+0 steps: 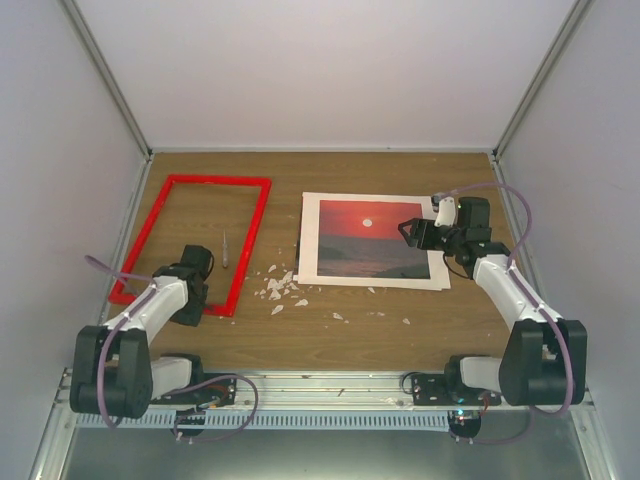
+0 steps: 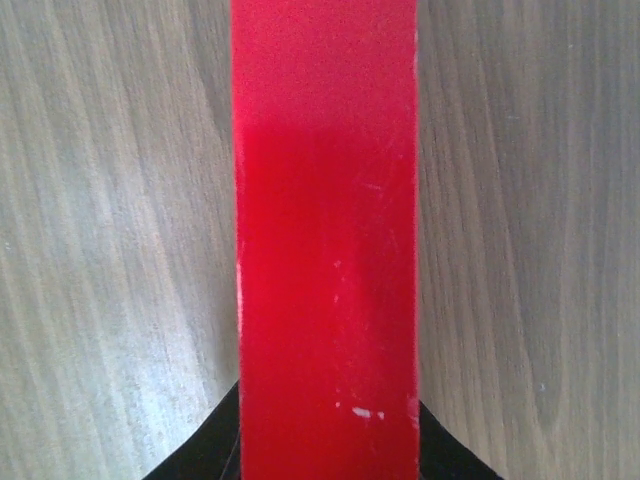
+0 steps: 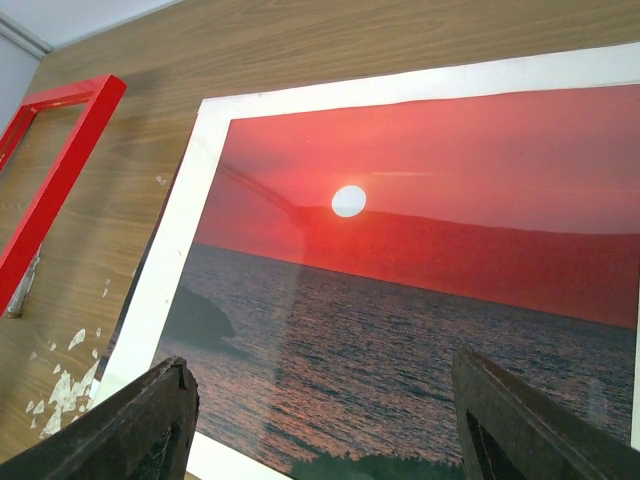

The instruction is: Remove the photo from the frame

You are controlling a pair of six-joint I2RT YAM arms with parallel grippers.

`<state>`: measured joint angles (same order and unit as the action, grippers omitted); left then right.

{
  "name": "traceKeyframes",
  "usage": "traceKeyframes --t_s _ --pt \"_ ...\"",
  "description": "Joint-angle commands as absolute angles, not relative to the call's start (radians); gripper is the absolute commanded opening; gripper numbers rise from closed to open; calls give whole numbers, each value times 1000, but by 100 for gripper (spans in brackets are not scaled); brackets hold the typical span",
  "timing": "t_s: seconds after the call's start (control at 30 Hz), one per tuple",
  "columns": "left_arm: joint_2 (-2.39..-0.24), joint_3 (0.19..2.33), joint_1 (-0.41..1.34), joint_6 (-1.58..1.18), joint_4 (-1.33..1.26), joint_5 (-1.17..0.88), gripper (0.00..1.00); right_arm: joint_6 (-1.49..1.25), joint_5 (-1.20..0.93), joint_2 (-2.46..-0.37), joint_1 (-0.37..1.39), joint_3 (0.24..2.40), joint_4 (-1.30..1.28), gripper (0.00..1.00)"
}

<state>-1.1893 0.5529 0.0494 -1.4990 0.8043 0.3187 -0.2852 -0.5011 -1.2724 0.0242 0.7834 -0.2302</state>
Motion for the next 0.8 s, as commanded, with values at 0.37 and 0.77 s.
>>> traceKeyframes --t_s 0.37,0.77 --pt "-1293 592 41 -1571 689 314 37 -288 -517 -1277 31 772 -213 71" --pt "-1247 641 41 -1448 719 284 67 -279 -490 -1277 54 780 -237 71"
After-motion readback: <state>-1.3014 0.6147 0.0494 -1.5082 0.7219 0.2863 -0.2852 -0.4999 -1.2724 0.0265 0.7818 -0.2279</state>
